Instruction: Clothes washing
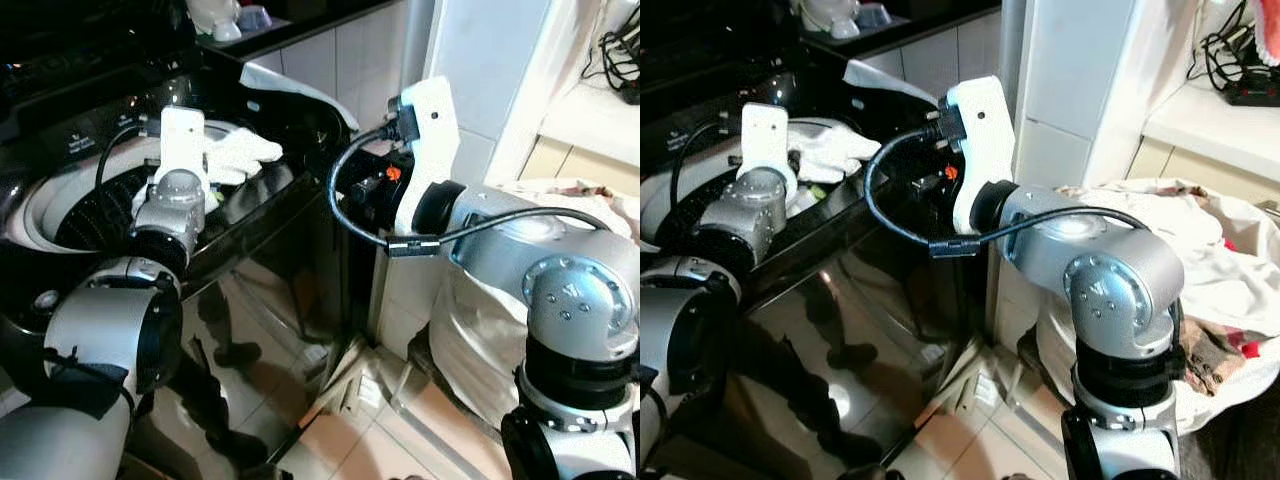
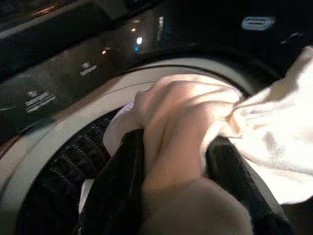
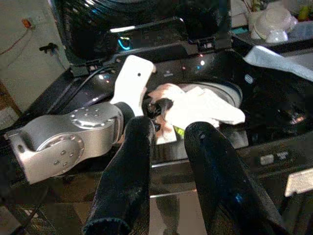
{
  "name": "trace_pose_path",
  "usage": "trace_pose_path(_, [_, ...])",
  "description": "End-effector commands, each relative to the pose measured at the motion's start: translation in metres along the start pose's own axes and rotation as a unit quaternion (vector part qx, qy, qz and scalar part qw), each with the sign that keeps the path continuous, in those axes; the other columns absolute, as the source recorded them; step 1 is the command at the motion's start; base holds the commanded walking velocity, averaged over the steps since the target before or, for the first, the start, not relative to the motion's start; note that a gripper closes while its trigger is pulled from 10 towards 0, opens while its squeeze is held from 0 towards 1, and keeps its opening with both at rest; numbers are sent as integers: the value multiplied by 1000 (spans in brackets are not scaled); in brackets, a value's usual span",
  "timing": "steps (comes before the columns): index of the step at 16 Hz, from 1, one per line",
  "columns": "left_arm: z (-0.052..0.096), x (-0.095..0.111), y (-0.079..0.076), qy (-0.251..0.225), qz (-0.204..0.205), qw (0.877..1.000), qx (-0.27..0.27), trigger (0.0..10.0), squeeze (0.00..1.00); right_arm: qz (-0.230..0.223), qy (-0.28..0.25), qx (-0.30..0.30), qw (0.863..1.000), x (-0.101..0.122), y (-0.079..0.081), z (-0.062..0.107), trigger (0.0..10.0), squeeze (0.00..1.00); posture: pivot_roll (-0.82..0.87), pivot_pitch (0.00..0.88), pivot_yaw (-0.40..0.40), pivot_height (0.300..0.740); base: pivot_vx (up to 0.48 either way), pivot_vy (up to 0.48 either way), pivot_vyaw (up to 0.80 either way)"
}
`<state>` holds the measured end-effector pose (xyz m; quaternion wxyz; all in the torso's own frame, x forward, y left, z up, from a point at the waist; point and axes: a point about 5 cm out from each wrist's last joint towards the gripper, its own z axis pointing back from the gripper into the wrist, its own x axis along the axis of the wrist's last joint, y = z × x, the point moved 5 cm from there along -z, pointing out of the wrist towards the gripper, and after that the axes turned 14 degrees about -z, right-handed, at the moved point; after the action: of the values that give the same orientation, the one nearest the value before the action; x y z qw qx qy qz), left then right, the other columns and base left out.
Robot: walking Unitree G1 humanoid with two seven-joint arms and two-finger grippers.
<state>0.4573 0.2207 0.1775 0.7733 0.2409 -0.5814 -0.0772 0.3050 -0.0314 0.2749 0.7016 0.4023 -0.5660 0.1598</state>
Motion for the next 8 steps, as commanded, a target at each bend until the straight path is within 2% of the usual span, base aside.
trace_pose_path(1, [-1,8,11,6,-5,1000,17,10000,263,2,-3,-1,1000,-2,1,1,10000,0,-142,0,98,740,0,0,0])
trace_pose_path(2, [-1,9,8,6,16,1000,-5,10000,1000,3,-5,-2,1000,-3,2,1,10000,0,-143,0,99,740,0,0,0])
trace_pose_path(3, [-1,12,6,1,28,999,-17,10000,1000,4,-6,-3,1000,-3,2,1,10000,0,-140,0,98,740,0,0,0])
trace_pose_path(8, [-1,14,4,-2,27,999,-26,10000,1000,11,-1,-1,1000,-3,1,0,10000,0,-130,0,92,740,0,0,0])
